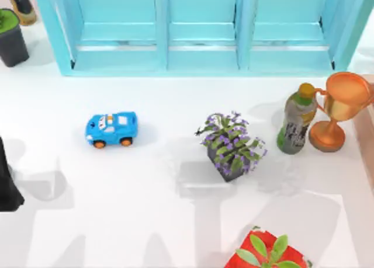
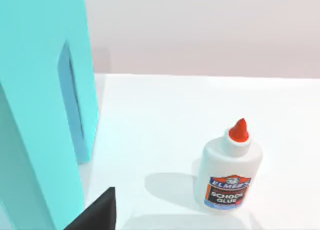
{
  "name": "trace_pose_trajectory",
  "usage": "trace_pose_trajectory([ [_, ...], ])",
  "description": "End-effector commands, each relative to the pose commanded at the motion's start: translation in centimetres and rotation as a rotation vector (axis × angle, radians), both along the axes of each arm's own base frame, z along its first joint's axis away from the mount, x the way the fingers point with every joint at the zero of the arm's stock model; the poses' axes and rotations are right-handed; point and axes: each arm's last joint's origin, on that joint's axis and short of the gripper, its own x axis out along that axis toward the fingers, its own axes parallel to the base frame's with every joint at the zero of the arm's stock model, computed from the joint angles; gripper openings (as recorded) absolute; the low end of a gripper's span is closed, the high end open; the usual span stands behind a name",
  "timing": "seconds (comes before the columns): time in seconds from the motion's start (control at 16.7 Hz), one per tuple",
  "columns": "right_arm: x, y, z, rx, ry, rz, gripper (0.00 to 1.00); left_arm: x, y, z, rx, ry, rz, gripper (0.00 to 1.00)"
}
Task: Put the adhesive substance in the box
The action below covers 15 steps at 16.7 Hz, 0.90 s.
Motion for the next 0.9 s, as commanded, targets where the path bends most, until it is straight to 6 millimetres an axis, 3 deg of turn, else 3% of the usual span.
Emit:
trace_pose_trajectory([
  [0.18, 3.0, -1.2, -3.9, 0.009, 0.053, 0.000, 1.00, 0.0, 0.0, 0.0, 0.000, 0.000, 0.000, 1.00],
  [0.42, 4.7, -2.1, -7.7, 0.020, 0.107, 0.002, 1.00, 0.0, 0.0, 0.0, 0.000, 0.000, 0.000, 1.00],
  [0.9, 5.0, -1.9, -7.8, 0.023, 0.110, 0.007, 1.00, 0.0, 0.0, 0.0, 0.000, 0.000, 0.000, 1.00],
])
